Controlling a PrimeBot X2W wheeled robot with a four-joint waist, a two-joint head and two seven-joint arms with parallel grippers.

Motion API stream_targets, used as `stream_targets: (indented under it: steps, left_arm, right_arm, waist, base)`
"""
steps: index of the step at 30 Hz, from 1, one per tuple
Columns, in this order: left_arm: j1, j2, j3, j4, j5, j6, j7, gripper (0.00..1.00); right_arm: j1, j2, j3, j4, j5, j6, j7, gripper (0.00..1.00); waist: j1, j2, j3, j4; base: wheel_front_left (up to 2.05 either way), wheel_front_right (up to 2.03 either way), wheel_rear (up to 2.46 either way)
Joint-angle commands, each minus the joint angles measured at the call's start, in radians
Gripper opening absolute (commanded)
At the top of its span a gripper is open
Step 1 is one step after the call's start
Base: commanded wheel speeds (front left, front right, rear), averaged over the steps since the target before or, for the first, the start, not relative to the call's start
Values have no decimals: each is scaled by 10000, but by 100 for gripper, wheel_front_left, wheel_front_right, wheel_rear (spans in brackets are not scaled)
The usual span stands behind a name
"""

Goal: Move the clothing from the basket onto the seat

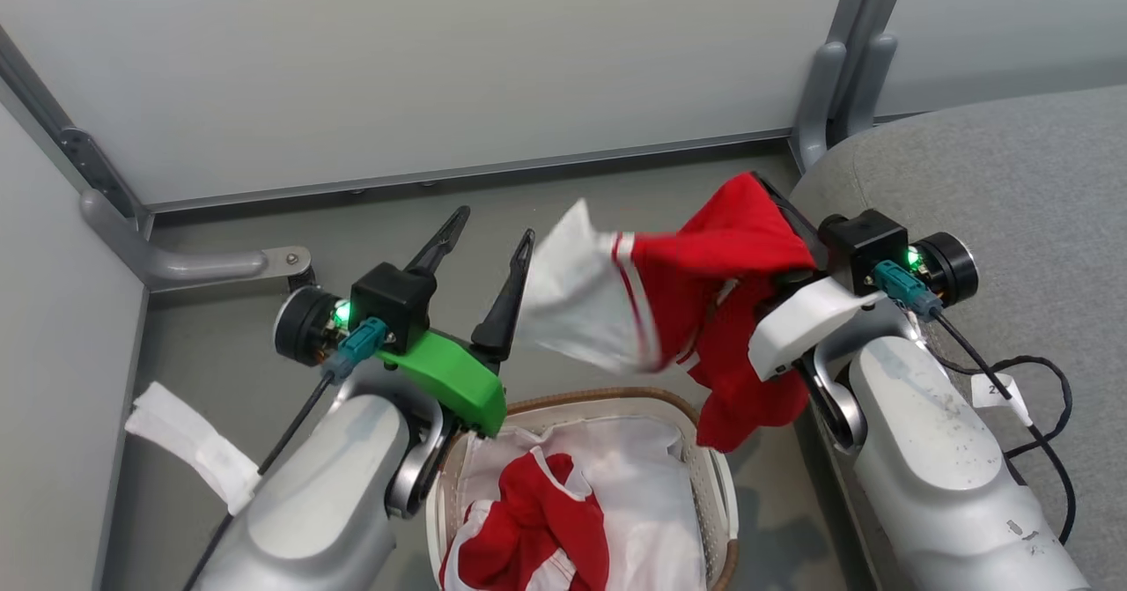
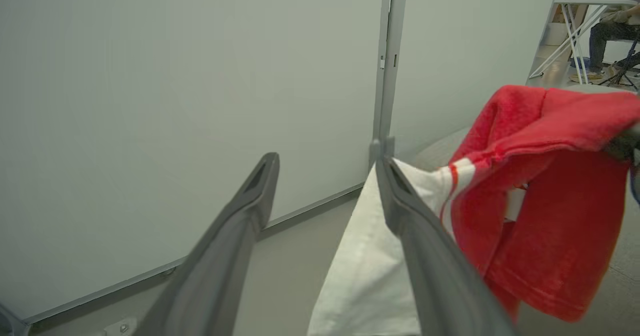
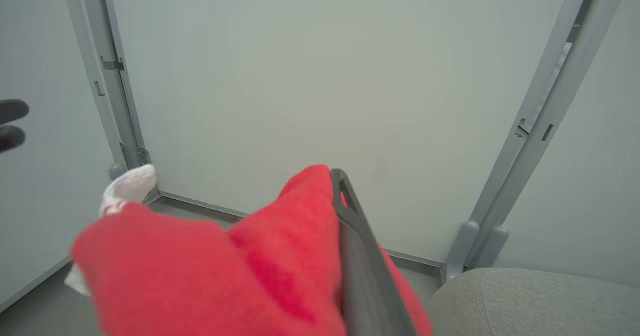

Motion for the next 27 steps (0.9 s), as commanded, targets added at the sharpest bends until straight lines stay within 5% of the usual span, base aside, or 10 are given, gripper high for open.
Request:
stream_targets:
  steps: [1, 17, 27]
  left_arm:
    - [402, -92, 226, -109, 129, 12, -36, 100]
    - [2234, -1086, 2249, -530, 1527, -794, -43, 100]
    - [2400, -1354, 2751, -912, 2323, -1096, -33, 100]
  right_arm:
    - [125, -31, -95, -111, -74, -10, -48, 0]
    - [91, -36, -901, -282, -401, -10, -49, 0]
    - [-465, -38, -1220, -653, -882, -10, -48, 0]
  waist:
    - [0, 0, 80, -56]
    - [0, 0, 428, -592]
    - [0, 0, 933, -2277]
  base:
    - [0, 0, 0]
    - [0, 0, 0]
    - [0, 0, 0]
